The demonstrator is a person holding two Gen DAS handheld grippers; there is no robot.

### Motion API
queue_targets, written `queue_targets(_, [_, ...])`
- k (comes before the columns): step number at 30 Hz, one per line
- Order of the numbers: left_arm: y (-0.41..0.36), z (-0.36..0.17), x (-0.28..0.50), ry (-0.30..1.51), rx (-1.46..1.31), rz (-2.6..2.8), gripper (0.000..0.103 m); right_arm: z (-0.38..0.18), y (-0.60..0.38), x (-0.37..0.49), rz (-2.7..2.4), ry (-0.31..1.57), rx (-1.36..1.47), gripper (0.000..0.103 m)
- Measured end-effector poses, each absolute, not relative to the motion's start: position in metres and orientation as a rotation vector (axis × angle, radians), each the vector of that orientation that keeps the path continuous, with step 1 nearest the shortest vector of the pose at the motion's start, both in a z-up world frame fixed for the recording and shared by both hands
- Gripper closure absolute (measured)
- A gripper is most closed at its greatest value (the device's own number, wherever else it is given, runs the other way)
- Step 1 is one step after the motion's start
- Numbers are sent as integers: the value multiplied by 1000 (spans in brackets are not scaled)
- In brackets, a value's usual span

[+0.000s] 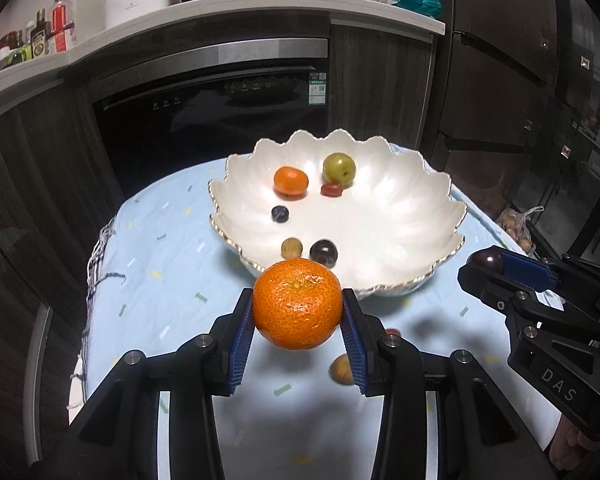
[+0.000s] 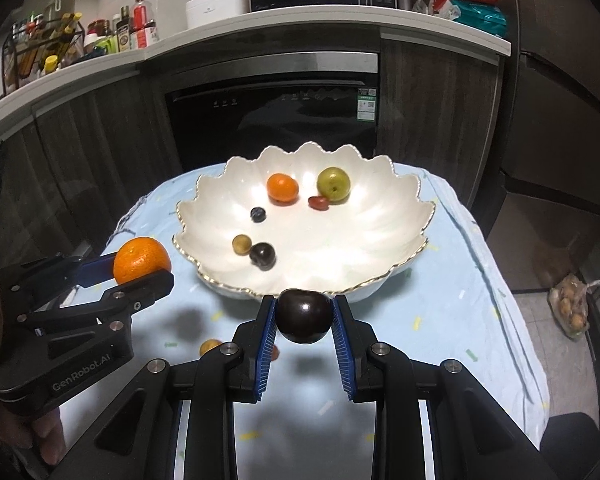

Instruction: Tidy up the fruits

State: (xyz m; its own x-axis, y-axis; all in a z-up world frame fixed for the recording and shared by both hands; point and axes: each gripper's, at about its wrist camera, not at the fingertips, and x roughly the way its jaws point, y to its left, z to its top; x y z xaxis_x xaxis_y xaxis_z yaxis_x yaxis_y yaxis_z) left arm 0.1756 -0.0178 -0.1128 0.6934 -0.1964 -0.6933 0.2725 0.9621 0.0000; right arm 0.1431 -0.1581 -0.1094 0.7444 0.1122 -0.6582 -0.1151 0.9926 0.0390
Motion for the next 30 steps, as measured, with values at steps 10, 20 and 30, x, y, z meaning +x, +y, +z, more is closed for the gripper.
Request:
queue_targets(10, [-31,-101,189,755,118,-269,62,-95,-174,155,98,702,9,74])
queue_targets(20, [-39,-94,210,750,129,-265,62,-83,-186,175,83,688,12,74])
queue_targets(30, [-38,-94,238,739,148,-238,62,-82,-197,205,55,687,12,74])
